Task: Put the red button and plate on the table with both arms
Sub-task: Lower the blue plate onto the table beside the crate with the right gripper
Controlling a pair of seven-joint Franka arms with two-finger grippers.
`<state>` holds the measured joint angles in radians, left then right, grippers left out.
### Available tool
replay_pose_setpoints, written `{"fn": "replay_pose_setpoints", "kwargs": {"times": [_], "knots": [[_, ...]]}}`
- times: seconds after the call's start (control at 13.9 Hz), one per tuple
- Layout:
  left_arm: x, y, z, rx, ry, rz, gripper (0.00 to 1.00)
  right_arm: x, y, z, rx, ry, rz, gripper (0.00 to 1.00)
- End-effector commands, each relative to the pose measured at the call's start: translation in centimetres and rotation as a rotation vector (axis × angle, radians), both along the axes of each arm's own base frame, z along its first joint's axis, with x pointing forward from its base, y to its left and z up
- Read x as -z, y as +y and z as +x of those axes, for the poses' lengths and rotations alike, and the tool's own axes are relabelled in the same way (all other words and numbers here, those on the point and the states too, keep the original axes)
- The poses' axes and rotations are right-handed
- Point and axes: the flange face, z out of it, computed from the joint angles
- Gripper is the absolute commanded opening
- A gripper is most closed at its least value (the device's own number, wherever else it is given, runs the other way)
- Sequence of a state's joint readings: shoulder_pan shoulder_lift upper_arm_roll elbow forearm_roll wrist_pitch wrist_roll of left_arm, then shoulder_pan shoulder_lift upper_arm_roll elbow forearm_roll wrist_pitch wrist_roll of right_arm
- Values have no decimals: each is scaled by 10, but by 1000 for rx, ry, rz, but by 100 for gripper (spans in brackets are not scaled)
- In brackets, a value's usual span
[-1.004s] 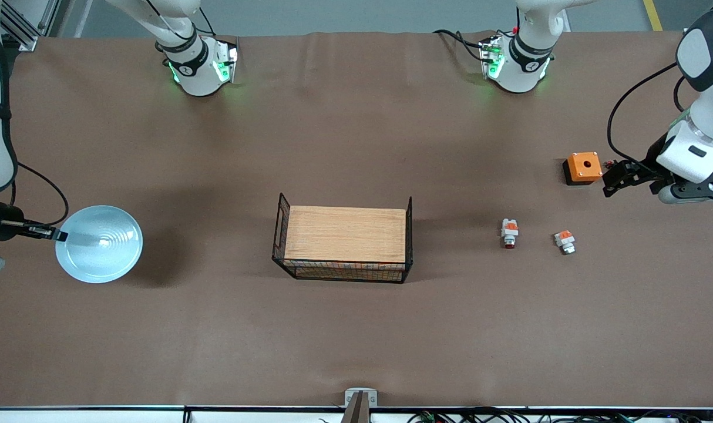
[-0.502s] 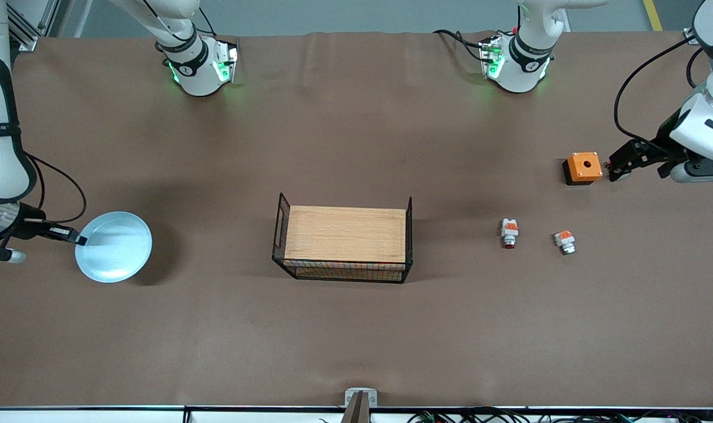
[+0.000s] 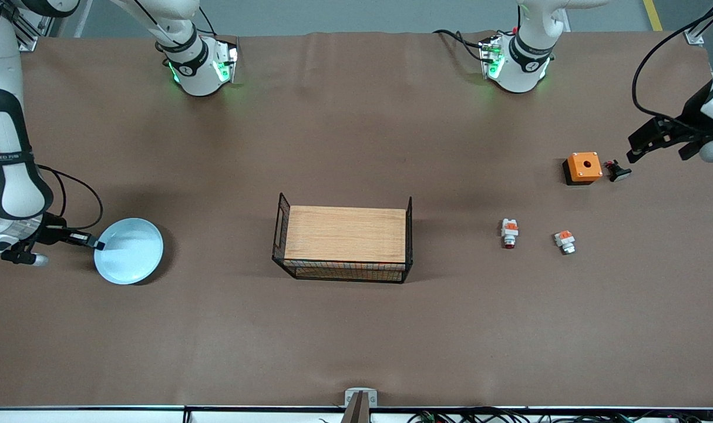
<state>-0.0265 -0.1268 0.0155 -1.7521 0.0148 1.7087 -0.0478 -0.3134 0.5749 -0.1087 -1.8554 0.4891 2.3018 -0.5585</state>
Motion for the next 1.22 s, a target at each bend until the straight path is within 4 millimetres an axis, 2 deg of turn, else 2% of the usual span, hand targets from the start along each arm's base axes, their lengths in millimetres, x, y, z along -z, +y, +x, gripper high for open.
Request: {"fn": "replay_pose_setpoints", "kwargs": {"times": [0.0,0.07,0.14,0.22,0.29,0.5,0.72,0.86,1.15], "knots": [[-24,0,-6,-8,8,-16,100,6,-2,1,8,-25,18,3],[-29,0,-8,-15,16,-16,100,7,-3,0,11,-23,19,7],[-32,-1,-9,-13,24,-16,100,5,-2,2,6,-26,18,21],[-34,-3,-9,-10,19,-17,100,3,-1,5,2,-31,17,66],[-35,-4,-8,-7,16,-17,100,1,0,7,-2,-36,13,100],[-36,-7,-7,4,15,-17,100,-21,15,24,-38,-65,0,100],[-36,-10,-8,7,15,-17,100,-65,43,36,-100,-98,-23,100],[-36,-11,-8,-1,15,-18,100,-101,58,37,-95,-54,-59,100],[-35,-12,-7,1,18,-18,100,-191,123,39,-60,92,-144,100]]}}
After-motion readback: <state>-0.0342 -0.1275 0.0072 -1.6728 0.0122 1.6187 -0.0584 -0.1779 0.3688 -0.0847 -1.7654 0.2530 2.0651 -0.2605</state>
